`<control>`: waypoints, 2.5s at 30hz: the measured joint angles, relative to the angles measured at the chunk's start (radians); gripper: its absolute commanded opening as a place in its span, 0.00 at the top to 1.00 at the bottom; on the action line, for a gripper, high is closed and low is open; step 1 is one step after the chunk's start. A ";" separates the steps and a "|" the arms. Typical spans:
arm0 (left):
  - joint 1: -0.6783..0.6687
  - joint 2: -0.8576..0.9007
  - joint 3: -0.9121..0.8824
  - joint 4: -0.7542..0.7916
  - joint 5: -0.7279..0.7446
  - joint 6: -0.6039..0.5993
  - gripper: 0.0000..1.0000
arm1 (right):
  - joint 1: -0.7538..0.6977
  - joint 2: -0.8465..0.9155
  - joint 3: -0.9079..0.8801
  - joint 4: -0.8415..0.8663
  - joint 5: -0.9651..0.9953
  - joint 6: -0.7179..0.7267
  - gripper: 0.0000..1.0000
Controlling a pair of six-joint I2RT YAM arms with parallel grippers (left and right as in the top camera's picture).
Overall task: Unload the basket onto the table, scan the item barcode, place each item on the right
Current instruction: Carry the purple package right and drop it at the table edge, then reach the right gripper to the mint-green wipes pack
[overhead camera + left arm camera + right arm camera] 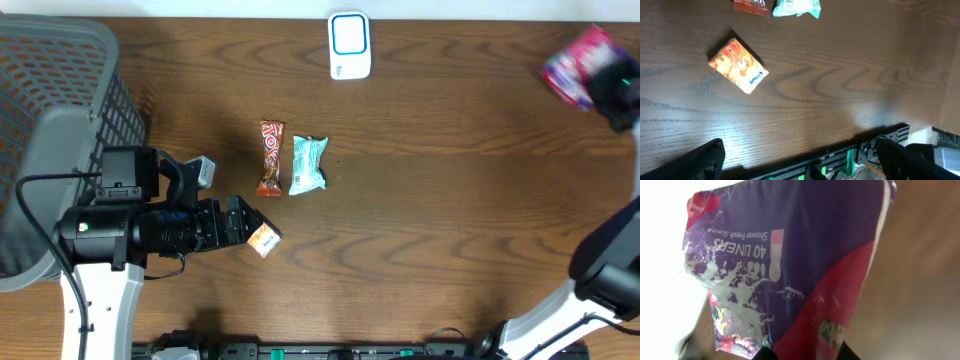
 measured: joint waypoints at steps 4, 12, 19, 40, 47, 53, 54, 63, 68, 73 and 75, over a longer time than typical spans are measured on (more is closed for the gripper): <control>0.000 0.000 0.000 0.000 0.000 0.000 0.02 | -0.079 0.051 -0.002 -0.014 0.013 0.000 0.96; 0.000 0.000 0.000 0.000 0.000 0.000 0.02 | -0.086 0.129 -0.005 0.043 -0.020 -0.011 0.01; 0.000 0.000 0.000 0.000 0.000 0.000 0.02 | -0.079 0.127 0.018 0.081 -0.305 -0.101 0.01; 0.000 0.000 0.000 0.000 0.000 0.000 0.02 | 0.659 -0.032 0.090 -0.333 -0.435 -0.491 0.01; 0.000 0.000 0.000 0.000 0.000 0.000 0.02 | 0.898 -0.032 0.090 -0.345 -0.219 -0.499 0.01; 0.000 0.000 0.000 0.000 0.000 0.000 0.02 | 1.027 -0.032 0.090 -0.364 -0.057 -0.494 0.01; 0.000 0.000 0.000 0.000 0.000 0.000 0.02 | 1.035 -0.032 0.090 -0.363 -0.046 -0.489 0.01; 0.000 0.000 0.000 0.000 0.000 0.000 0.02 | 1.054 -0.027 0.090 -0.356 0.013 -0.399 0.01; 0.000 0.000 0.000 0.000 0.000 0.000 0.02 | 1.054 0.019 0.090 -0.355 0.019 -0.357 0.01; 0.000 0.000 0.000 0.000 0.000 0.000 0.02 | 1.055 0.080 0.090 -0.355 0.014 -0.339 0.06; 0.000 0.000 0.000 0.000 0.000 0.000 0.02 | 1.056 0.096 0.090 -0.355 0.003 -0.335 0.09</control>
